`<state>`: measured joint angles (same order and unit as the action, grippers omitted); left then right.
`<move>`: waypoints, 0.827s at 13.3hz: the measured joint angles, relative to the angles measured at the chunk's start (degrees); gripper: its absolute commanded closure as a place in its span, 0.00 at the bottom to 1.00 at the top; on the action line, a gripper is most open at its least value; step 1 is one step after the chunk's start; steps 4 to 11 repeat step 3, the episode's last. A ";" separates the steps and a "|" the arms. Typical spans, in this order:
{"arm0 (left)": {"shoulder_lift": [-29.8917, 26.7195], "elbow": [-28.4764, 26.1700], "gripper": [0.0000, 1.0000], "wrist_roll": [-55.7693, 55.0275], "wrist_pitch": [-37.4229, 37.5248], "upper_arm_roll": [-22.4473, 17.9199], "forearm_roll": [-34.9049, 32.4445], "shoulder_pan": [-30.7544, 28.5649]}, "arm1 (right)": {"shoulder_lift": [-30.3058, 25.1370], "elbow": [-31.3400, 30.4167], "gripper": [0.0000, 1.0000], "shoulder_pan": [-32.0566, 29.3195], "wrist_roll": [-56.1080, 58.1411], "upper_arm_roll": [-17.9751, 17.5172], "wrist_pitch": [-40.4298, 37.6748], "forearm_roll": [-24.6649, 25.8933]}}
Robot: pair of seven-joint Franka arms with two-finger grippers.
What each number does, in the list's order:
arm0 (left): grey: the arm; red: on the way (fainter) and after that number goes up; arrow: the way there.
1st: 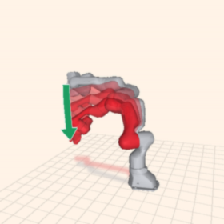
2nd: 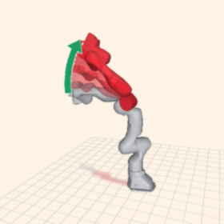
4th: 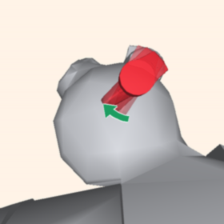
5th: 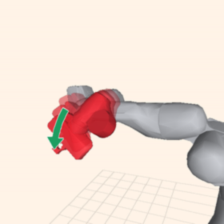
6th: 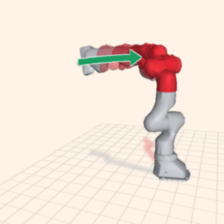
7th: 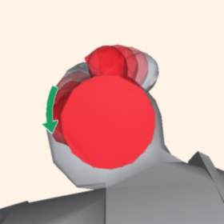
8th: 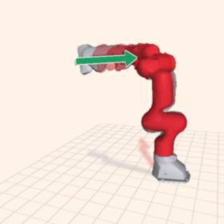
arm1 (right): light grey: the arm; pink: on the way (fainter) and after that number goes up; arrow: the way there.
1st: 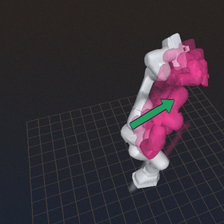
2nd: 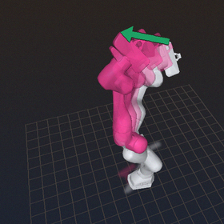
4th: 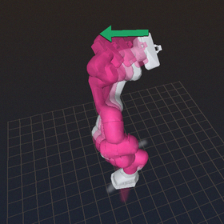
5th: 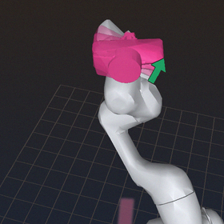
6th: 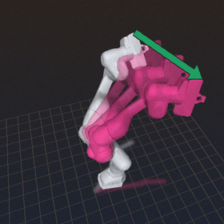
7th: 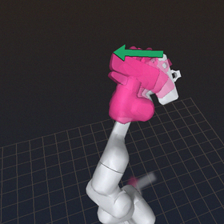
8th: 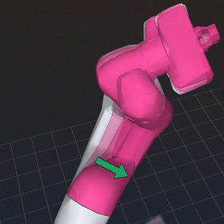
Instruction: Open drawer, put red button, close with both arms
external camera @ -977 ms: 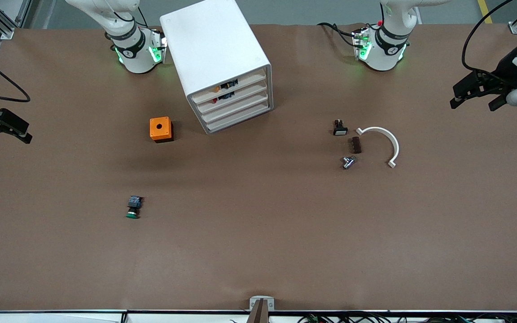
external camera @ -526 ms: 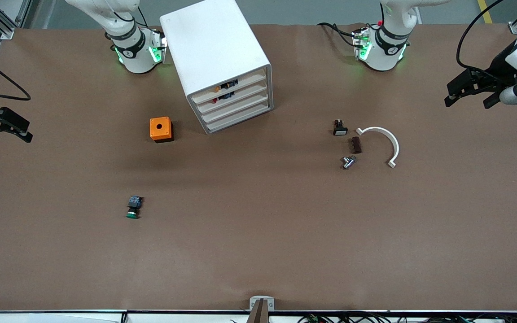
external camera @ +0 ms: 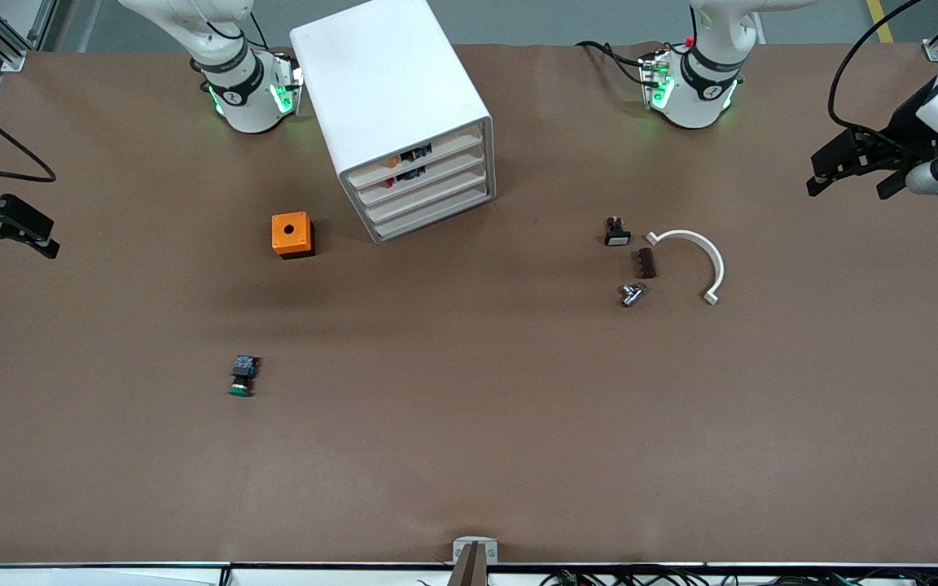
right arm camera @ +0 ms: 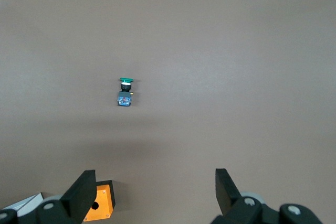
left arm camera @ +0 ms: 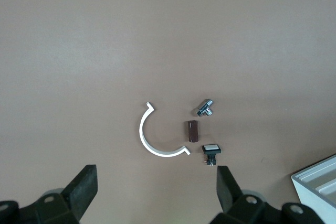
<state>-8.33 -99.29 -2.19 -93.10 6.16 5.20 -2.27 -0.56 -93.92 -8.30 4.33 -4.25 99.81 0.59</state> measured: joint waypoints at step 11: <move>0.22 0.19 0.00 0.00 0.00 0.00 0.00 0.00 | 0.00 0.00 0.00 0.00 0.01 0.00 0.00 0.00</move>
